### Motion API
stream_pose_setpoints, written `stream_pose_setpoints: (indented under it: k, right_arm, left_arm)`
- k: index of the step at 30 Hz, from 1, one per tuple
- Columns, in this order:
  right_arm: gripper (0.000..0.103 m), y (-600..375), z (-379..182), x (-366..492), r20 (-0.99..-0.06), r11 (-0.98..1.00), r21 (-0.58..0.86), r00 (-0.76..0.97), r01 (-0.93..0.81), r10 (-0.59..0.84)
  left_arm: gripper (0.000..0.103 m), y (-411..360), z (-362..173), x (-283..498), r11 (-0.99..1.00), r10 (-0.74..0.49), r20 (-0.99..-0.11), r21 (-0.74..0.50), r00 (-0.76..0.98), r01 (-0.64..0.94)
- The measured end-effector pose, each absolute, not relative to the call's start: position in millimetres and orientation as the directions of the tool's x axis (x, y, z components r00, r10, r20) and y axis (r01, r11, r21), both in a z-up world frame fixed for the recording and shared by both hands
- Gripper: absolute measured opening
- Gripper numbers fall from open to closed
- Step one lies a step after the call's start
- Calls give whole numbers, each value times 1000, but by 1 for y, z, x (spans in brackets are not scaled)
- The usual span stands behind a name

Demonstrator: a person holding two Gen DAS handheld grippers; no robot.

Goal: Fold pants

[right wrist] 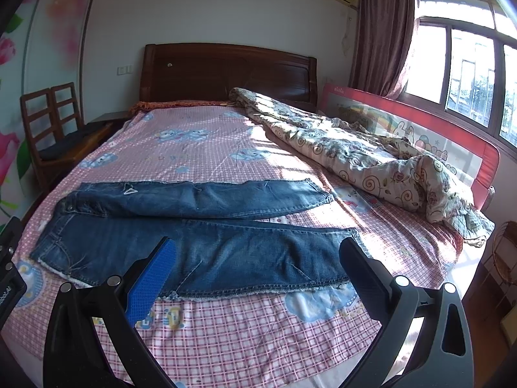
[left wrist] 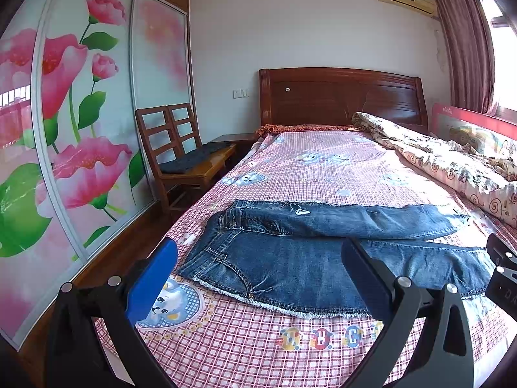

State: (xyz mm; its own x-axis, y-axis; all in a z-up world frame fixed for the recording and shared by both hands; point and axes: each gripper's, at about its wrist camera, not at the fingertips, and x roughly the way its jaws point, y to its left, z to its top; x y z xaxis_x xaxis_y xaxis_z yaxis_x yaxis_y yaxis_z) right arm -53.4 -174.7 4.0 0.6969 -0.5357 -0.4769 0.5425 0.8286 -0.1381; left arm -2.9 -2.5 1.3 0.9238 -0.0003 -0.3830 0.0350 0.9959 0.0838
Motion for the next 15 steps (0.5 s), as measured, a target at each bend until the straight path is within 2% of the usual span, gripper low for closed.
stream_pose_setpoints:
  k: [3,15]
  right_arm:
    - [100,-171,10,-59,-423,823,-146,717,550,-554]
    - [100,-169,16,-61,-408,846,-106,753,522,-516]
  left_arm:
    - [101,2,6,-7,998,-11,-346,52,938,31]
    - [101,9,7,-7,999,-7,-320,28,948,17]
